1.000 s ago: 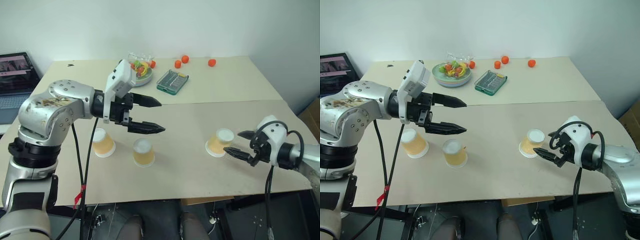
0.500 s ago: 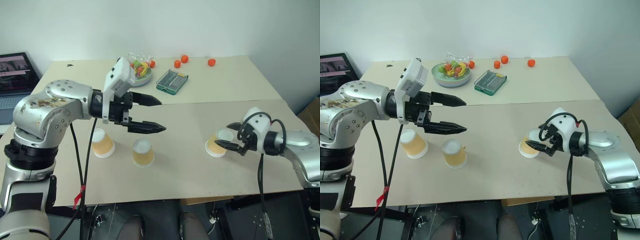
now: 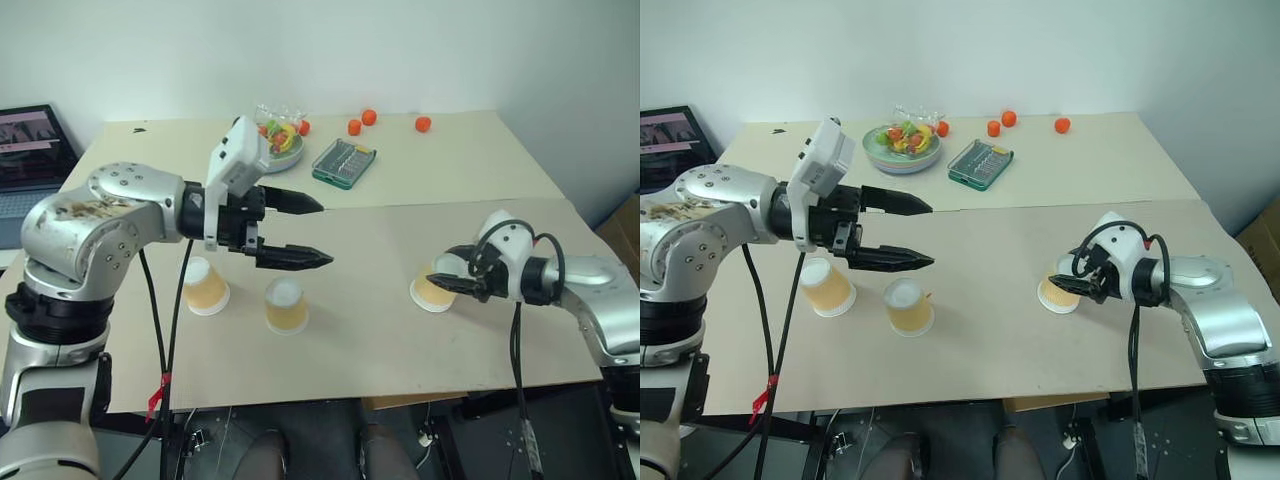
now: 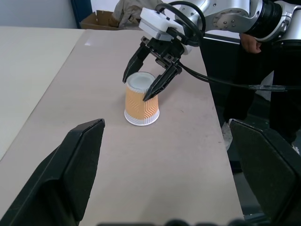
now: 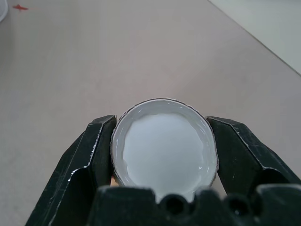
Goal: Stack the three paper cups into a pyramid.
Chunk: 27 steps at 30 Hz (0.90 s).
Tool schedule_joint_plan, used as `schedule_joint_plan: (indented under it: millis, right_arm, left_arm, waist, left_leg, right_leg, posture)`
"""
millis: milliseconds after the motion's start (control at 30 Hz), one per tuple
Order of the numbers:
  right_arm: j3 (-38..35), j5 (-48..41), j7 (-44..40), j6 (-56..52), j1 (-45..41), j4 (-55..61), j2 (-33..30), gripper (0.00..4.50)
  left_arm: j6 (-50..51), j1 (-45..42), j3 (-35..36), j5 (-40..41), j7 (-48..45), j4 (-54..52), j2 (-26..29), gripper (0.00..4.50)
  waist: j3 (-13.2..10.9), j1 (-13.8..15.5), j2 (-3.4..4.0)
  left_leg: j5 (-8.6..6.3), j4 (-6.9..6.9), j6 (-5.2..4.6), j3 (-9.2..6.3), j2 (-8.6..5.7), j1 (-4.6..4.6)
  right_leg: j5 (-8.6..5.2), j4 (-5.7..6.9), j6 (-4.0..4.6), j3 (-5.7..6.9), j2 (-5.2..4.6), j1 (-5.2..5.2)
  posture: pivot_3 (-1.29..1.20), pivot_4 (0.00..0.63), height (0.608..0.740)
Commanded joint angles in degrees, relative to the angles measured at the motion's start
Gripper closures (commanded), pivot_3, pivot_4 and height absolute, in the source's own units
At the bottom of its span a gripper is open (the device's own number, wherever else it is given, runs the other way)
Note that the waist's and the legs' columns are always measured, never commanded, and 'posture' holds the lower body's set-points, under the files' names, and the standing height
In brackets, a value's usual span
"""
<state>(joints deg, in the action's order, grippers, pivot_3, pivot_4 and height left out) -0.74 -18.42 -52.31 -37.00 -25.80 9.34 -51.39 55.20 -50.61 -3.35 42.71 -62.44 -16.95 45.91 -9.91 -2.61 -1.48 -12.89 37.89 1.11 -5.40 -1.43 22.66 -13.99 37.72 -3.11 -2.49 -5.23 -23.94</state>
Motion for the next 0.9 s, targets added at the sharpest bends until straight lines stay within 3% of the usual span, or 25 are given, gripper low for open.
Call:
schedule_joint_plan:
  millis: [33,167,400,900]
  right_arm:
    - [1.27,-2.54,0.16,-5.51,-6.25,7.36,0.5,1.7]
    - [6.13,-3.56,1.04,-10.77,-10.2,11.61,4.12,1.7]
    - [11.29,-3.44,4.2,-14.33,-9.45,14.97,9.12,1.7]
    - [16.11,-3.18,10.34,-19.38,-9.44,16.71,16.08,1.7]
  left_arm:
    - [-0.33,-0.07,1.81,0.33,0.1,-1.12,1.14,0.0]
    - [-0.36,0.33,1.93,0.51,0.99,-1.49,1.01,0.0]
    - [-0.4,1.12,2.46,0.83,2.33,-2.41,1.09,0.0]
    - [-1.57,1.48,2.39,0.18,2.82,-2.08,0.71,0.0]
  waist:
    - [0.0,-0.11,0.0]
    - [0.0,0.02,0.0]
    - [-0.01,0.58,-0.01]
    - [0.0,0.02,-0.01]
  left_leg:
    - [0.0,0.0,0.0,0.0,0.01,0.01]
    - [0.0,-0.01,0.0,-0.02,0.05,0.03]
    - [0.0,0.01,0.01,-0.07,-0.05,0.27]
    - [0.0,0.01,0.01,-0.07,0.0,0.18]
  right_leg:
    - [0.0,0.02,0.0,-0.02,0.0,-0.04]
    - [0.0,0.03,0.01,0.01,0.05,-0.06]
    - [0.01,-0.06,0.01,0.06,-0.05,-0.21]
    - [0.01,0.02,0.02,0.04,0.01,-0.2]
  posture:
    - [0.0,0.15,0.74]
    - [0.0,0.15,0.74]
    - [0.0,0.15,0.74]
    - [0.0,0.15,0.74]
